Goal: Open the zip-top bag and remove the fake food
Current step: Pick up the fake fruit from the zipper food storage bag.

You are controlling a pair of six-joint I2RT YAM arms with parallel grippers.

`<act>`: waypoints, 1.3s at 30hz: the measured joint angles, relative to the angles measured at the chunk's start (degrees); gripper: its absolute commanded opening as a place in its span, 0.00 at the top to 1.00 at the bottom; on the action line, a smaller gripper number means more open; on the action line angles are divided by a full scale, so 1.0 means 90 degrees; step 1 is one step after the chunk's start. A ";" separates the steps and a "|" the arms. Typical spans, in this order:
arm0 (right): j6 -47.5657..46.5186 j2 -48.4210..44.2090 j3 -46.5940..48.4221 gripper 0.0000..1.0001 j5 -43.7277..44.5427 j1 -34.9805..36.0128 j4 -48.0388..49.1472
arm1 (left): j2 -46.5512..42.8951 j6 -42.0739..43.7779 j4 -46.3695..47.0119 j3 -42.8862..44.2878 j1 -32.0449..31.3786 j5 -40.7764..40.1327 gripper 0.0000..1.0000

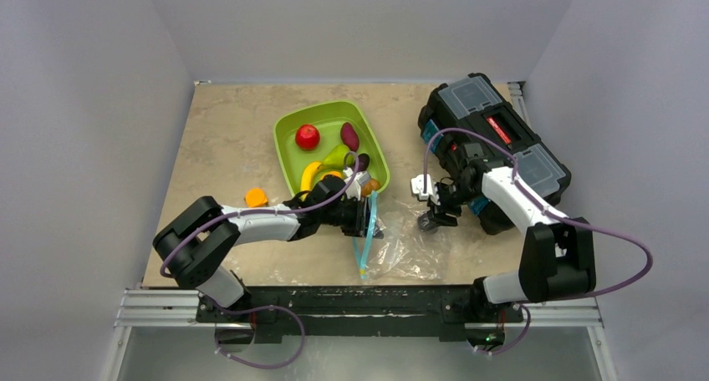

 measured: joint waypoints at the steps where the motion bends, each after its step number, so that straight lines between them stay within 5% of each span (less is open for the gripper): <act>1: 0.0000 -0.0017 0.0000 0.40 0.0022 -0.0017 0.0000 | 0.0000 0.0007 -0.0002 0.0000 0.0000 0.0000 0.84; 28: -0.0255 -0.0177 -0.0345 0.43 0.0736 -0.0410 -0.0163 | 0.0000 0.0022 0.0066 0.0000 -0.0007 0.0097 0.83; 39: -0.0359 0.0197 -0.0464 0.68 0.0576 -0.0408 0.0177 | 0.0211 0.0007 0.0231 0.0000 -0.0046 0.0194 0.77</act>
